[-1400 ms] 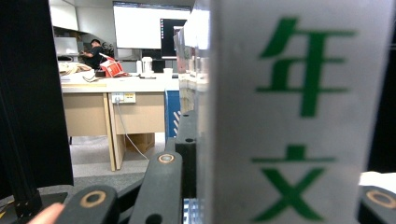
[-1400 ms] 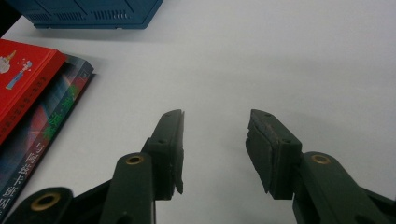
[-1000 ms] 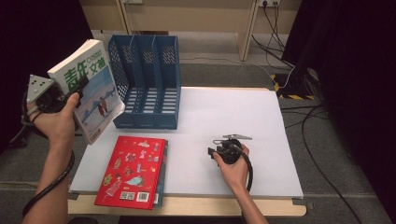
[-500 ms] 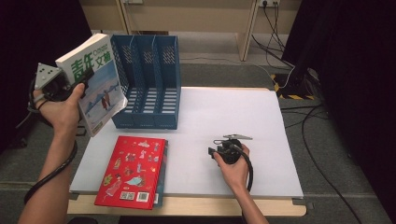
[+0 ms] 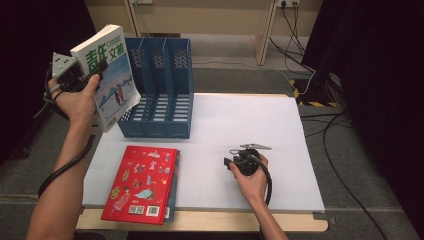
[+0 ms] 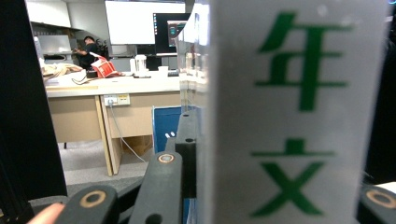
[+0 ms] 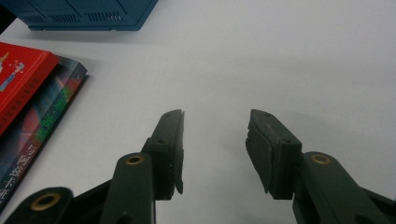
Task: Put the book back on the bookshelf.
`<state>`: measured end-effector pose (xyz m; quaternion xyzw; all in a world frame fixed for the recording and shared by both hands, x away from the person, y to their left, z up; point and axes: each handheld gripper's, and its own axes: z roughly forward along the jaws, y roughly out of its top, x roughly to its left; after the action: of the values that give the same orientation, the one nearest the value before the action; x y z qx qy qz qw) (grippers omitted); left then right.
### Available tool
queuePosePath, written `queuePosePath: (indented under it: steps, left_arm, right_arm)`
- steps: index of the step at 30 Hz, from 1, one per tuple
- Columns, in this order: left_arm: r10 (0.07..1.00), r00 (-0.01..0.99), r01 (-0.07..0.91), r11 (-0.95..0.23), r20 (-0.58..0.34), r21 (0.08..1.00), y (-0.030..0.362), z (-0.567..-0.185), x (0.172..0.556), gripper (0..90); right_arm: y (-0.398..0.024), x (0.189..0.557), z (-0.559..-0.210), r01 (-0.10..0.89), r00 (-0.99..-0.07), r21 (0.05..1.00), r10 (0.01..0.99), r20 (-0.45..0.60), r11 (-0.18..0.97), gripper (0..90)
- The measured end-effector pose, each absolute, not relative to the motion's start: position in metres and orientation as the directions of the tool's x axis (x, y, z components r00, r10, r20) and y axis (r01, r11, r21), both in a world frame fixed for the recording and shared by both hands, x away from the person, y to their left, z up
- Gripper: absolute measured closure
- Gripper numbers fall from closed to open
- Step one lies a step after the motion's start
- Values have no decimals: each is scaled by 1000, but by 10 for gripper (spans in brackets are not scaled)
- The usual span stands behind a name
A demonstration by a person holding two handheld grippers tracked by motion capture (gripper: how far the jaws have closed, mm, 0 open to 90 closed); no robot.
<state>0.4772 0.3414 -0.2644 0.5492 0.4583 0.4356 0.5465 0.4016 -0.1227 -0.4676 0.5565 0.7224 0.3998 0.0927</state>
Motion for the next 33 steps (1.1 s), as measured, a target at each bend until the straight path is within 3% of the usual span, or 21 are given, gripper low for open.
queuePosePath:
  steps: [33]
  left_arm:
    - [990, 134, 87, 18, -30, 996, 321, -284, 547, 737]
  right_arm:
    - [-123, 401, -469, 733, -360, 679, 877, 319, 54, 555]
